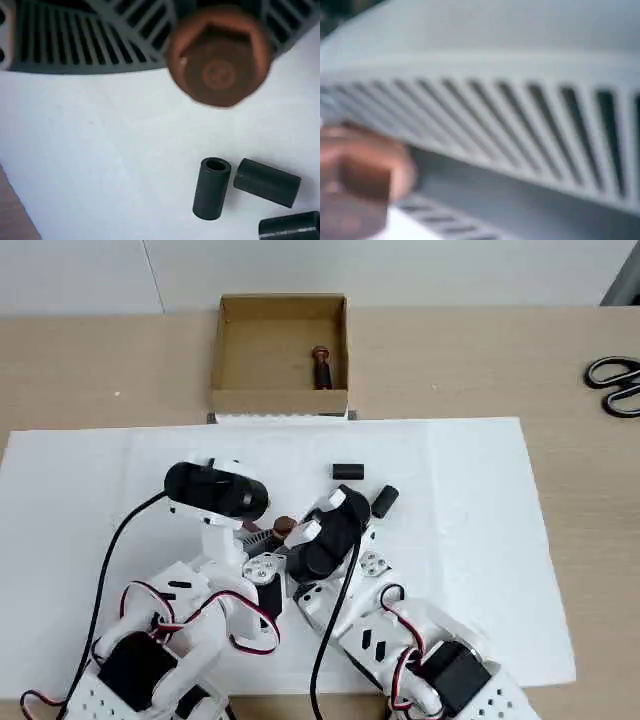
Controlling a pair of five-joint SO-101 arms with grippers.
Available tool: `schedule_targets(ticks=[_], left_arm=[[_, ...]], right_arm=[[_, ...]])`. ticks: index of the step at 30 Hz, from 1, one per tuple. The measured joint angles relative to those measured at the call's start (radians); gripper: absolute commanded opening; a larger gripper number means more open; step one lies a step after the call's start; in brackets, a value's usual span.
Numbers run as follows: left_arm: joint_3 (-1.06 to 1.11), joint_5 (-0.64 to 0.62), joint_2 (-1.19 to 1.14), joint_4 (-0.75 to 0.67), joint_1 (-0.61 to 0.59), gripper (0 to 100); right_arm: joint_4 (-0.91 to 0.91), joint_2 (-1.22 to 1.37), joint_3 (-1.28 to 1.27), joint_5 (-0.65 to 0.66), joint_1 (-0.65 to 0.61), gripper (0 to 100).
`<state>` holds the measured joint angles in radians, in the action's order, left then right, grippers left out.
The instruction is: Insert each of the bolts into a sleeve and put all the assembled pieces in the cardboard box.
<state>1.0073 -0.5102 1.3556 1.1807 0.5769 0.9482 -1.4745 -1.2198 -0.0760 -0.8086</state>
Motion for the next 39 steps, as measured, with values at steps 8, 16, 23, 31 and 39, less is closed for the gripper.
schedule_targets(ticks=[8, 16, 23, 31, 39], left_arm=[[-0.008, 0.005, 0.0, 0.011, -0.003, 18], [-0.071, 0.008, 0.0, 0.011, -0.003, 18], [-0.081, 0.078, 0.002, 0.011, -0.086, 13], [-0.078, 0.173, 0.002, 0.011, -0.299, 1], [0.08, 0.287, 0.002, 0.005, -0.358, 1]], right_arm=[[-0.002, 0.002, -0.002, -0.002, 0.029, 0.3], [-0.002, 0.0, -0.002, -0.002, 0.028, 0.3], [-0.002, 0.002, -0.023, -0.002, 0.029, 0.3], [-0.002, 0.0, -0.025, -0.002, 0.038, 0.3], [-0.011, 0.002, -0.046, -0.002, 0.198, 0.3]])
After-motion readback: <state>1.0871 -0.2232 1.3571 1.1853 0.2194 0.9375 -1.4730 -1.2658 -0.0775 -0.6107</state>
